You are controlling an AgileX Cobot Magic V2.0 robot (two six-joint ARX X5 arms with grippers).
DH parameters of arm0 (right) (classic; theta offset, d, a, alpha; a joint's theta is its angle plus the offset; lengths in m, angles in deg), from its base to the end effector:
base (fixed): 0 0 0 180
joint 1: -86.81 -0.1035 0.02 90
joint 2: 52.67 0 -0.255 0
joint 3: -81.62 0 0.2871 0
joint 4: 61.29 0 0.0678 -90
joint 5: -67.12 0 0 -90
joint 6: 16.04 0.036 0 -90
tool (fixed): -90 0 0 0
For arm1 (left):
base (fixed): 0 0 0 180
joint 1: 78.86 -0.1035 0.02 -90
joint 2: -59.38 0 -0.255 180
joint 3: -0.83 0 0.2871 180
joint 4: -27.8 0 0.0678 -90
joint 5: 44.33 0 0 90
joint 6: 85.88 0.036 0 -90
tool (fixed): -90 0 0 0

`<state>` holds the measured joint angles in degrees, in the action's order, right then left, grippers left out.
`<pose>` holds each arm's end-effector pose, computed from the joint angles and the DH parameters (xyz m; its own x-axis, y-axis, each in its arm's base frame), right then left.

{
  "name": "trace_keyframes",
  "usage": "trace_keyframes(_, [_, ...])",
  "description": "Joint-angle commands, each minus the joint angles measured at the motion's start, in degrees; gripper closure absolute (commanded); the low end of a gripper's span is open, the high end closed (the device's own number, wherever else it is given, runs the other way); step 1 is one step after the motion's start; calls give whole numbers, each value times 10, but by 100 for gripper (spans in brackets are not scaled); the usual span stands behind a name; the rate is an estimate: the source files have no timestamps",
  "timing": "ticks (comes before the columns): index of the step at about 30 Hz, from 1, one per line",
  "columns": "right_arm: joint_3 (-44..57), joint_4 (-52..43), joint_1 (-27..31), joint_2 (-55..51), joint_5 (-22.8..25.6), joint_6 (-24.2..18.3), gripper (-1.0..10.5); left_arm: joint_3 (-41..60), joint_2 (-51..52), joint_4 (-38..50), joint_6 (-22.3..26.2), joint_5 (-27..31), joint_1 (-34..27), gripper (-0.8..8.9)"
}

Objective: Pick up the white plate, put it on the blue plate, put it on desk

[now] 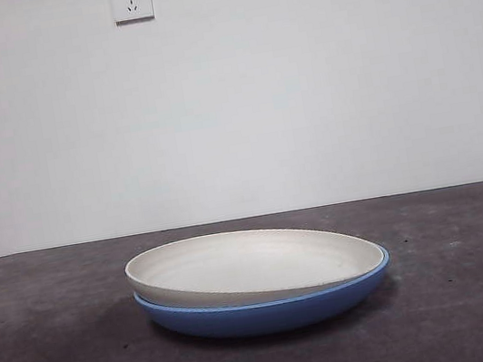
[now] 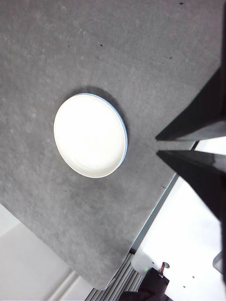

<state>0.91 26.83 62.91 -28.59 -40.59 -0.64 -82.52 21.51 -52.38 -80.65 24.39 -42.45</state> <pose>0.0250 0.0230 0.3940 0.6194 0.6072 -0.4976 -0.4739 0.7945 0.3796 0.0754 -0.0718 0.4070 0.4011 -0.7468 -0.5305 0.8317 0.5396 -0.1308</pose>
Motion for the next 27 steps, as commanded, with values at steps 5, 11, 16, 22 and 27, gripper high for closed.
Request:
trace_keyframes(5, [-8,-24,-3,1,2,-5,924,-5,-2,4,1,-2,4,771])
trace_keyframes(11, [-8,-38,-3,1,2,-5,924,27,1,28,1,-2,-35,771])
trace_keyframes(16, [-8,-38,-3,1,2,-5,924,165,38,171,1,-12,-118,771])
trace_keyframes(22, [-8,-38,-3,1,2,-5,924,386,138,384,-2,-12,-213,771])
trace_keyframes(27, [-8,-38,-3,1,2,-5,924,572,228,583,-61,24,-272,771])
